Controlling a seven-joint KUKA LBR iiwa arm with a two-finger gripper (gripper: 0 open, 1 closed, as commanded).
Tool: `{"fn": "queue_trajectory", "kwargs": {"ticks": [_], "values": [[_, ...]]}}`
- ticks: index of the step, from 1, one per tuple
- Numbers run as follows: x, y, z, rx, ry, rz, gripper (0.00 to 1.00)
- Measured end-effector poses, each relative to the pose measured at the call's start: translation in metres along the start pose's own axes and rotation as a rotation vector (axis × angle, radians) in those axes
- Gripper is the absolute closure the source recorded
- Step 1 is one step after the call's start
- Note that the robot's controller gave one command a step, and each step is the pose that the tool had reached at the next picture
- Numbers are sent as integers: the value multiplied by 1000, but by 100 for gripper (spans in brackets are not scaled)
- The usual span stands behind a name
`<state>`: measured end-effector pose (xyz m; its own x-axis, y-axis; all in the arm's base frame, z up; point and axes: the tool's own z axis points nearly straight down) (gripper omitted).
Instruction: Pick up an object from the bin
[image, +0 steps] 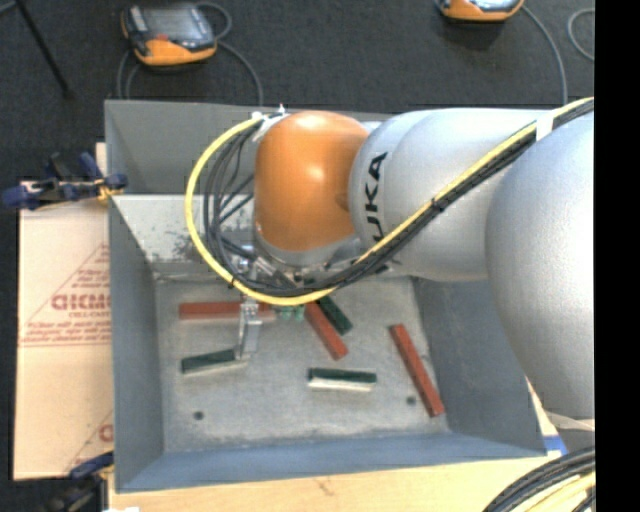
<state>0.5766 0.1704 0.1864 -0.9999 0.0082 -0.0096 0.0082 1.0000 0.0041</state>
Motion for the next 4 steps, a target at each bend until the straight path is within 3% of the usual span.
{"fn": "queue_trajectory", "kwargs": {"ticks": [1,2,3,4], "values": [[3,15,-8,7,19,-67,0],[-17,-33,12,1,-5,-238,0],[-36,-48,81,5,1,-350,0],[-47,-48,114,0,2,-166,100]]}}
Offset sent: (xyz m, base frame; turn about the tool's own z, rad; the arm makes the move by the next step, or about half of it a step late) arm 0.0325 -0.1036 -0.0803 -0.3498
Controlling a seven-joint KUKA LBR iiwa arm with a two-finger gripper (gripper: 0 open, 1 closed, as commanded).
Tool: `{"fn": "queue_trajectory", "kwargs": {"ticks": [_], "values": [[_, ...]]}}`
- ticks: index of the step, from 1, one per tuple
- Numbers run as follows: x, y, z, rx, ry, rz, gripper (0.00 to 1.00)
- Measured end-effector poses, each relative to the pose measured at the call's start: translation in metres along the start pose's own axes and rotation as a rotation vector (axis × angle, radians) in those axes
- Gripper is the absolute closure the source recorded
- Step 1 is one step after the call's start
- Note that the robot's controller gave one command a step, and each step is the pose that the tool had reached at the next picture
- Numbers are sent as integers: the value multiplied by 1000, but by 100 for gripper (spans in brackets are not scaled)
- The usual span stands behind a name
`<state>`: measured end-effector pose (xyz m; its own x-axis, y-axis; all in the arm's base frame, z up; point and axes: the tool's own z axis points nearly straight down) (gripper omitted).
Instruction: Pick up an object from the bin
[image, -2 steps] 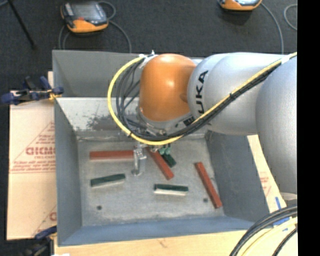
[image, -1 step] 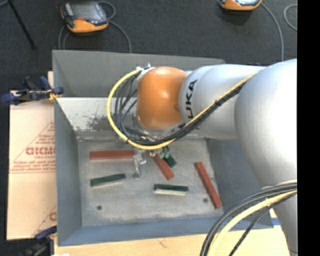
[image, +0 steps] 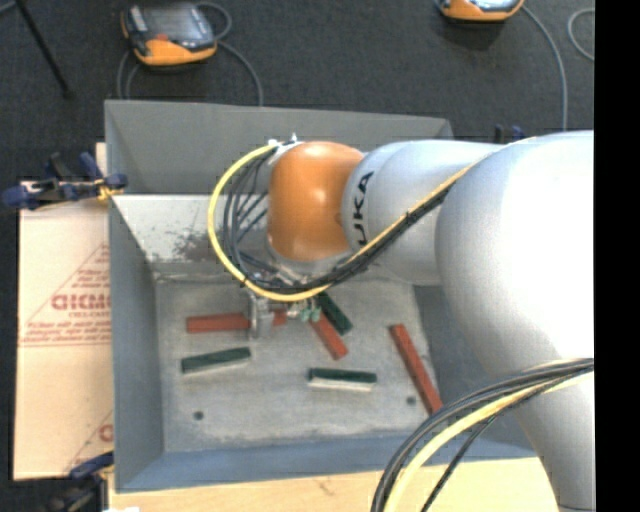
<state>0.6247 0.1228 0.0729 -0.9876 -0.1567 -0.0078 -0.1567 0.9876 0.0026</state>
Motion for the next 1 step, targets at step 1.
{"fn": "queue_trajectory", "kwargs": {"ticks": [1], "values": [[0,0,0,0,0,1,100]]}}
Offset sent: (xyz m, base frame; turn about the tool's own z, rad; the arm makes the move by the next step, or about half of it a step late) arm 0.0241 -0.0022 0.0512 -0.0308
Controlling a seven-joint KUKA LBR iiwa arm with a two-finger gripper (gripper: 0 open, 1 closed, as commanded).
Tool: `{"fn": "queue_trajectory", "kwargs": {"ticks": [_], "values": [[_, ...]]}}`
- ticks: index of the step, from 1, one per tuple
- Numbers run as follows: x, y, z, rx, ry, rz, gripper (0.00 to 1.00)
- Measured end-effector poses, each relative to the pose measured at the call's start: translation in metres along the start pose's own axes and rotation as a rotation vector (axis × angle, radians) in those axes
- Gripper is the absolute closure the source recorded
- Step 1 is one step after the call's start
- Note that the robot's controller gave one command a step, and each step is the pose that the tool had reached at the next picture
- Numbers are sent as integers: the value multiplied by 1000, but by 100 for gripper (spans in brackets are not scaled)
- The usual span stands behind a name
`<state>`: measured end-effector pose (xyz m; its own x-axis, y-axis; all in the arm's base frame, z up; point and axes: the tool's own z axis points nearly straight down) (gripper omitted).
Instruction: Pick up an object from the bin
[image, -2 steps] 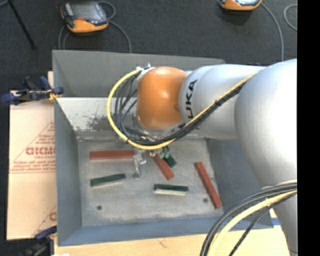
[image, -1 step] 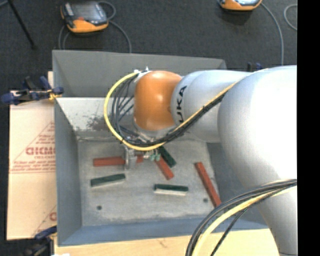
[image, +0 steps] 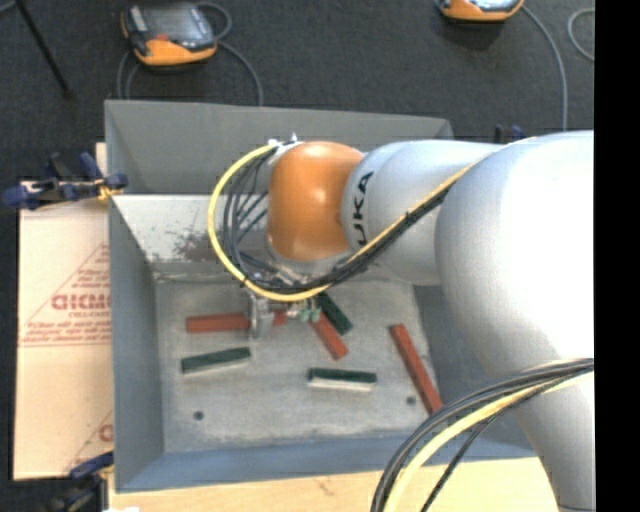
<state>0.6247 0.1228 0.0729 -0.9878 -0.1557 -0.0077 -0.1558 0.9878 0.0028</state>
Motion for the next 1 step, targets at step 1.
{"fn": "queue_trajectory", "kwargs": {"ticks": [1], "values": [[-17,-5,-35,3,7,-23,100]]}}
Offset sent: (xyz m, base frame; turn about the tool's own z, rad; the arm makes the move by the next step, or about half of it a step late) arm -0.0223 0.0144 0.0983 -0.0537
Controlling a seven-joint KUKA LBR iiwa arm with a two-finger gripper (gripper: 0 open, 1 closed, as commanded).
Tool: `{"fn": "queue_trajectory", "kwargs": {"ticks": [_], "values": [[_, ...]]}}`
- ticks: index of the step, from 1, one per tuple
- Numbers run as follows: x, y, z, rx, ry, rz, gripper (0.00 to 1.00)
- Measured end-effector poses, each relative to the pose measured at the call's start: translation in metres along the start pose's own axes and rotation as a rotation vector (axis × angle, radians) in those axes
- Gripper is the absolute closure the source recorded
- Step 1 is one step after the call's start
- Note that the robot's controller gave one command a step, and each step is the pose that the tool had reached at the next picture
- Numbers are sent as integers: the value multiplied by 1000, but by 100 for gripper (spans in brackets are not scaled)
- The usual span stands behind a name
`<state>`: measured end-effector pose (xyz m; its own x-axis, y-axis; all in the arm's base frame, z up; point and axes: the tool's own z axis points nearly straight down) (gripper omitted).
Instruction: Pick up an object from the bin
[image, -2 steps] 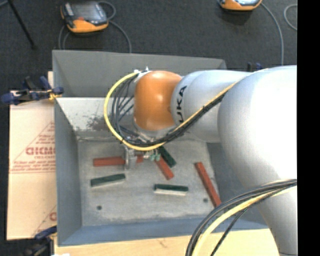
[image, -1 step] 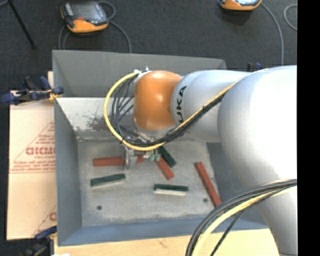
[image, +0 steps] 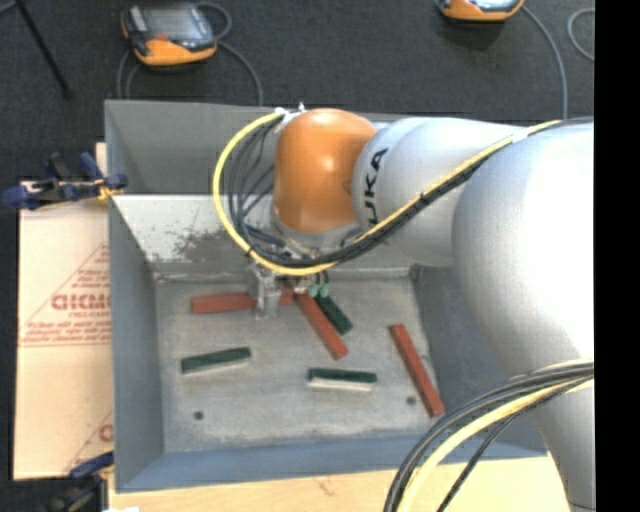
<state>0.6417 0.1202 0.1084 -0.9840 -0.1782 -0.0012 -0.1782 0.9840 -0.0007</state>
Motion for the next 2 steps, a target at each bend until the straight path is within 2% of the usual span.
{"fn": "queue_trajectory", "kwargs": {"ticks": [1,2], "values": [[32,18,-56,1,3,-27,100],[20,10,-121,-1,-1,-6,100]]}}
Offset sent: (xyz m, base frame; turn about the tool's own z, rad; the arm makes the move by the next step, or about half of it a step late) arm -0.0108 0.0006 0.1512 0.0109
